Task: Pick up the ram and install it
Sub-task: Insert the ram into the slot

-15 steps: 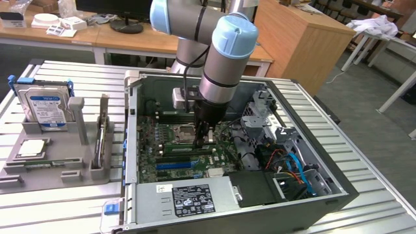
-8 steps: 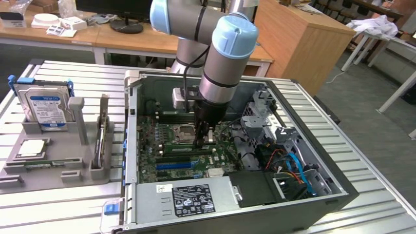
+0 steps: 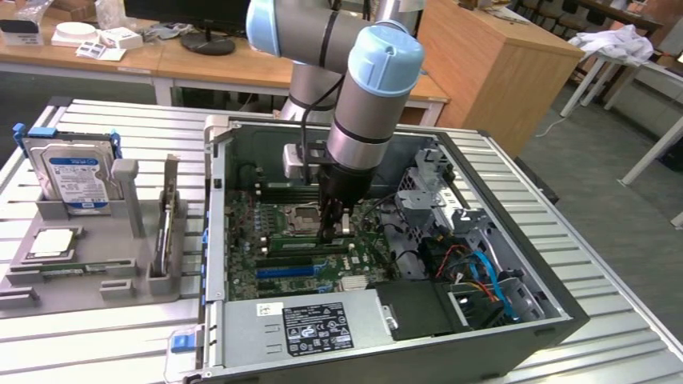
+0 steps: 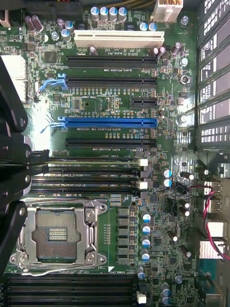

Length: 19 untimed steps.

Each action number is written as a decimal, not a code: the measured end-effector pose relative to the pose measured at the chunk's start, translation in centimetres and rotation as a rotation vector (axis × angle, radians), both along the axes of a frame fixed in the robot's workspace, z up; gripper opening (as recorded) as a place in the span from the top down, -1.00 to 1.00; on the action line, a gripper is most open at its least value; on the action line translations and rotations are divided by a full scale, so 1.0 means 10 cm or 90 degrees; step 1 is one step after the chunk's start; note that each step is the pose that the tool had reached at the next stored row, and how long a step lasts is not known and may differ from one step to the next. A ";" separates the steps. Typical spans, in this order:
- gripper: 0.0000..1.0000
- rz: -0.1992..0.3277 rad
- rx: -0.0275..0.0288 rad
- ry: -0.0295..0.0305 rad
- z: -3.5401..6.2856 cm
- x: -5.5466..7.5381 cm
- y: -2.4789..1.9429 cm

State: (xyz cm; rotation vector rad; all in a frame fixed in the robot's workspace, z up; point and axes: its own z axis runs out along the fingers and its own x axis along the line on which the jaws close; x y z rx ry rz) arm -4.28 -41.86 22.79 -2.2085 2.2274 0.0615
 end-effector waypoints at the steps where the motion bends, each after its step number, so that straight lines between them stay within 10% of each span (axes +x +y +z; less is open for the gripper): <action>1: 0.76 0.000 -0.0001 0.0000 0.000 0.00 0.000; 19: 0.76 0.000 -0.0001 -0.0001 -0.003 0.00 -0.031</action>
